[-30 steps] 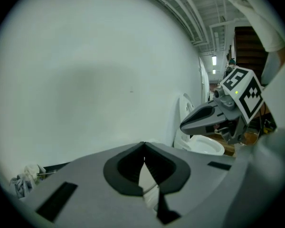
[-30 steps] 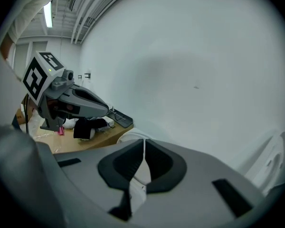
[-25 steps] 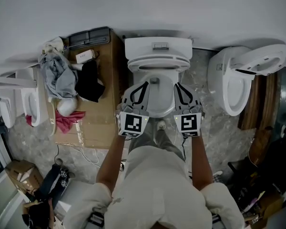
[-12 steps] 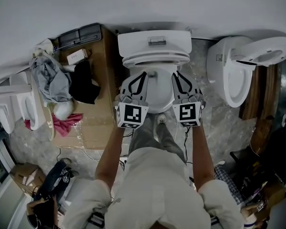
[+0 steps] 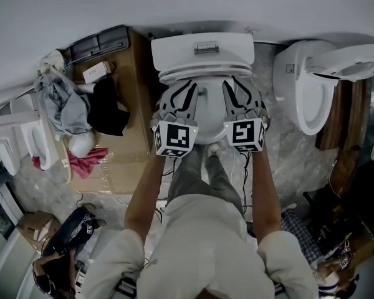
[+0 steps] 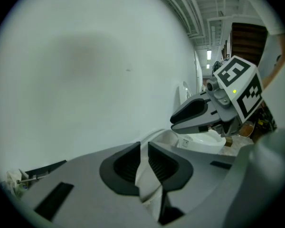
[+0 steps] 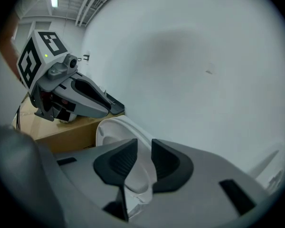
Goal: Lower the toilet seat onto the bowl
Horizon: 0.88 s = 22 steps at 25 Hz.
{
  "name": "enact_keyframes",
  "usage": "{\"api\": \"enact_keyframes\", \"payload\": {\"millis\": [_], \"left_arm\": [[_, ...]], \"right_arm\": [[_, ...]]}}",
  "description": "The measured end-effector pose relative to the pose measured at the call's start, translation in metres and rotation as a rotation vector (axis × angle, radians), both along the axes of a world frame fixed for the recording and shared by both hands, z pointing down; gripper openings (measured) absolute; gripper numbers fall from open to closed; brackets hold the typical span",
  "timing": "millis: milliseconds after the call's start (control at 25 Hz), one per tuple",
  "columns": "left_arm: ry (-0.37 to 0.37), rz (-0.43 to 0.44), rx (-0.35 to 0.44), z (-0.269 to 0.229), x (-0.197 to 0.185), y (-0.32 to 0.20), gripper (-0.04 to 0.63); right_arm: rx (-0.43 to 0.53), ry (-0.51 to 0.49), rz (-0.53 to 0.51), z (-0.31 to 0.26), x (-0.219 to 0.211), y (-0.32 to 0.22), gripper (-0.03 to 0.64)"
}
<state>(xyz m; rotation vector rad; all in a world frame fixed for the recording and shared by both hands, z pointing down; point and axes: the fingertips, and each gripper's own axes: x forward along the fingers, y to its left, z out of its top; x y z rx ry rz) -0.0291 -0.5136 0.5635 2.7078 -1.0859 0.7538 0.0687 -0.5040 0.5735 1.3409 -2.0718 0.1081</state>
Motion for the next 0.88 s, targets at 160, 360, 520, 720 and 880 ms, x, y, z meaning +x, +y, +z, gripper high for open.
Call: {"api": "enact_keyframes", "payload": {"millis": [160, 360, 520, 720, 880], "left_arm": [[-0.017, 0.005, 0.0, 0.006, 0.003, -0.007, 0.087], [-0.035, 0.012, -0.006, 0.013, 0.004, -0.013, 0.12], [-0.052, 0.012, -0.001, 0.017, 0.006, -0.017, 0.138], [-0.081, 0.008, 0.007, 0.024, 0.005, -0.019, 0.153], [-0.088, -0.008, 0.017, 0.028, 0.002, -0.02, 0.153]], "right_arm": [[0.002, 0.032, -0.026, 0.009, -0.001, -0.011, 0.121], [-0.005, 0.076, -0.059, 0.022, -0.002, -0.022, 0.164], [-0.013, 0.139, -0.085, 0.034, 0.0, -0.028, 0.173], [-0.011, 0.161, -0.088, 0.044, 0.003, -0.03, 0.161], [0.014, 0.173, -0.089, 0.044, 0.005, -0.03, 0.144]]}}
